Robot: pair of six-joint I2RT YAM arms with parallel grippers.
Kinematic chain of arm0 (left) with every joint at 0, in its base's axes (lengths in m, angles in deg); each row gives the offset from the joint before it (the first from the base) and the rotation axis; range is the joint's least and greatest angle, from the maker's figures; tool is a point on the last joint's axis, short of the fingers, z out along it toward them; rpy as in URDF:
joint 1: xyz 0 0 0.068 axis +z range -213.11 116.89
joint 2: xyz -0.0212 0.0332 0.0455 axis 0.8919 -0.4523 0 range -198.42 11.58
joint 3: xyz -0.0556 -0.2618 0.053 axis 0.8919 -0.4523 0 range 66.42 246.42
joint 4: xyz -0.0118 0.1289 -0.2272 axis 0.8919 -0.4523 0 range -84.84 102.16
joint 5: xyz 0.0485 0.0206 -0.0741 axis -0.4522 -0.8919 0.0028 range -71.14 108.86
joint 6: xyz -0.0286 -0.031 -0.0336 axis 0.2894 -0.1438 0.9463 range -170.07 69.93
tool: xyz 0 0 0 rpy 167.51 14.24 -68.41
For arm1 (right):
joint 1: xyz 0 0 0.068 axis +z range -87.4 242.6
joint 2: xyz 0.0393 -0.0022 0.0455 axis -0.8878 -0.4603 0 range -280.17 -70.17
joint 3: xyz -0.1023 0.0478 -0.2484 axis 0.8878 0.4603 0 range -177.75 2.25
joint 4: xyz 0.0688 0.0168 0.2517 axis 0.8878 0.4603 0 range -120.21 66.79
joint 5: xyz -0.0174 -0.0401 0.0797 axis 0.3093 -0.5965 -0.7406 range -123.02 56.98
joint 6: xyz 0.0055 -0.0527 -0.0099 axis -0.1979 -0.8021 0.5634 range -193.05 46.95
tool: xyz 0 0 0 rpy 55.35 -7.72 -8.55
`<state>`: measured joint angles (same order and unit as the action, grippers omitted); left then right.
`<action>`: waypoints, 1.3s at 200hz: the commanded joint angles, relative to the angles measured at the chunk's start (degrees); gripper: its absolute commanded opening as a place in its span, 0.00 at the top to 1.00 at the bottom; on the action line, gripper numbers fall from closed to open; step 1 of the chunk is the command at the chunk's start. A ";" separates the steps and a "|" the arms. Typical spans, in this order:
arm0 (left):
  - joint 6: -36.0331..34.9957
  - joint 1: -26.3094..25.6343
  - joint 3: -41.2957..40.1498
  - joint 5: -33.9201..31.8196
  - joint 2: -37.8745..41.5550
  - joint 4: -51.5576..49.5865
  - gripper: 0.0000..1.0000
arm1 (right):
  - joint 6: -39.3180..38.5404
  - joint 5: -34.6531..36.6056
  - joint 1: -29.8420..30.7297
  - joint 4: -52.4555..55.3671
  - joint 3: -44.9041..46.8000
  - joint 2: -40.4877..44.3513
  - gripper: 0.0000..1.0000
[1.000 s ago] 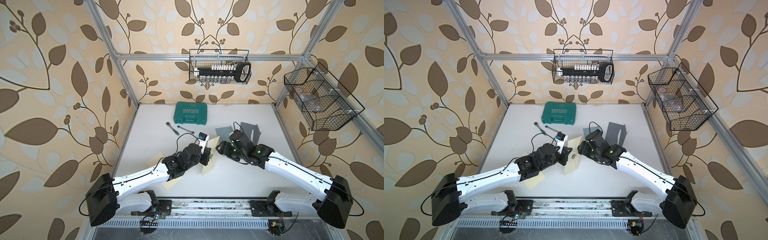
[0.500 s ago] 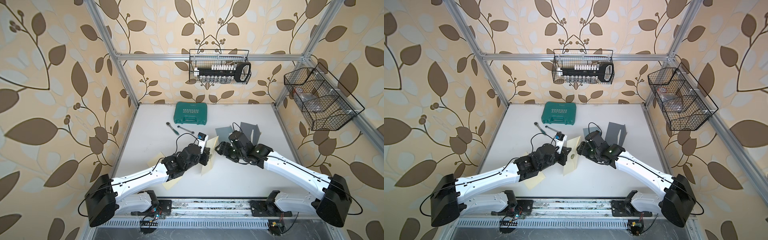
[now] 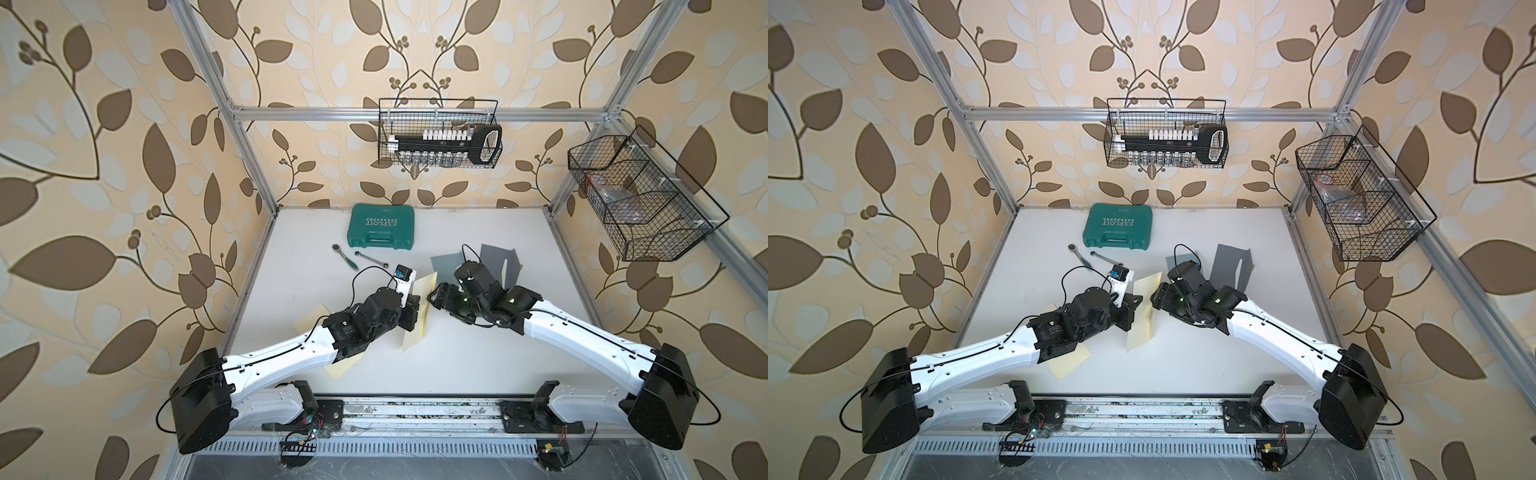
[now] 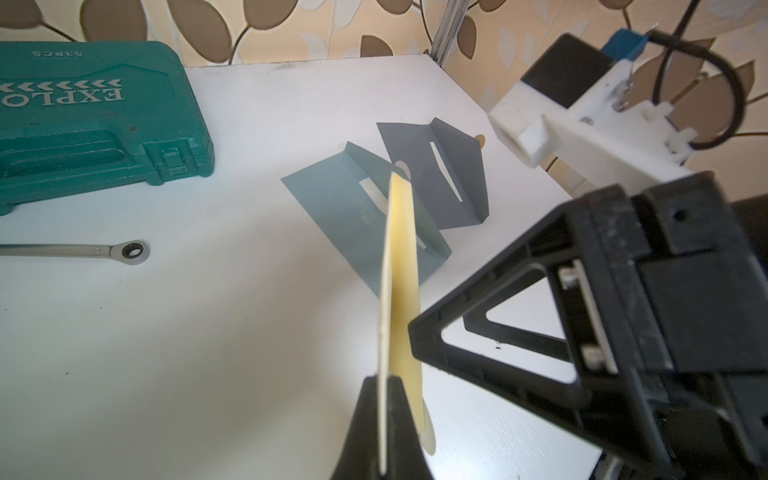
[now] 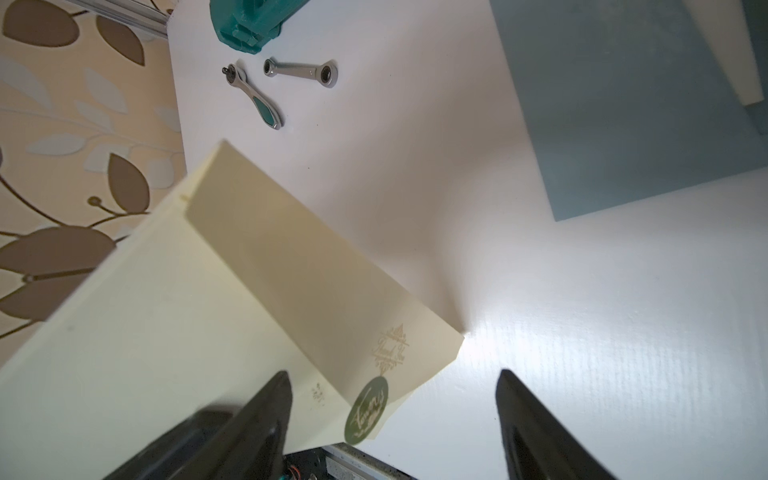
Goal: Open the envelope
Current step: Open the envelope flap on the envelope.
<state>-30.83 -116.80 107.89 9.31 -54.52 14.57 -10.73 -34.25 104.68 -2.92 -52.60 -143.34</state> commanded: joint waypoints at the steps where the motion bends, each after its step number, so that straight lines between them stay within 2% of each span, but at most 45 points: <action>1: 0.97 -0.62 1.26 -1.56 1.14 0.22 1.00 | -0.19 0.57 -0.18 1.15 -2.27 -0.87 0.23; 20: 1.36 -0.62 0.81 -1.02 1.25 0.53 1.00 | 0.07 0.08 -0.16 1.28 -2.16 -1.92 0.24; 32: 1.09 -0.62 0.93 -0.92 1.24 0.32 1.00 | 0.01 -0.96 -0.18 0.78 -2.15 -2.50 0.30; 49: 0.85 -0.62 1.15 -1.01 1.32 0.05 1.00 | -0.13 -1.68 -0.16 0.21 -2.06 -3.12 0.31; 83: 1.20 -0.62 0.98 -1.83 1.59 -0.04 1.00 | 0.28 1.22 -0.20 2.99 -1.76 -2.91 0.32; 94: 1.24 -0.62 0.97 -2.14 1.73 -0.14 1.00 | 1.01 3.52 -0.30 4.42 -1.24 -2.79 0.38; 107: 1.32 -0.62 0.91 -2.41 1.86 -0.25 1.00 | 0.30 3.73 -0.94 5.48 -0.85 -2.90 0.38; 142: 1.34 -0.62 0.90 -2.59 2.12 -0.57 1.00 | -4.12 -0.94 -1.47 2.07 0.77 -1.75 0.38; 160: 1.28 -0.62 0.98 -2.92 2.45 -0.88 1.00 | -6.36 -1.07 -3.85 1.80 1.64 -0.72 0.38; 173: 1.68 -0.62 0.74 -3.28 2.94 -0.76 1.00 | -10.23 -4.37 -5.01 0.31 2.49 -0.05 0.38; 185: 2.31 -0.62 0.34 -3.40 3.33 -0.42 1.00 | -13.95 -6.02 -5.76 -0.78 3.08 0.61 0.43; 222: 4.57 -0.45 1.56 -2.21 3.44 -1.68 1.00 | -19.34 -8.63 -9.37 0.40 4.34 0.88 0.43; 260: 8.02 1.09 1.70 1.91 3.68 -0.70 1.00 | -23.19 -19.54 -14.17 -3.37 6.59 1.71 0.43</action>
<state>-25.95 -116.65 107.89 8.11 -52.43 12.69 -29.22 -45.84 92.40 -3.90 -47.86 -142.90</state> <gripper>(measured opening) 0.045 0.570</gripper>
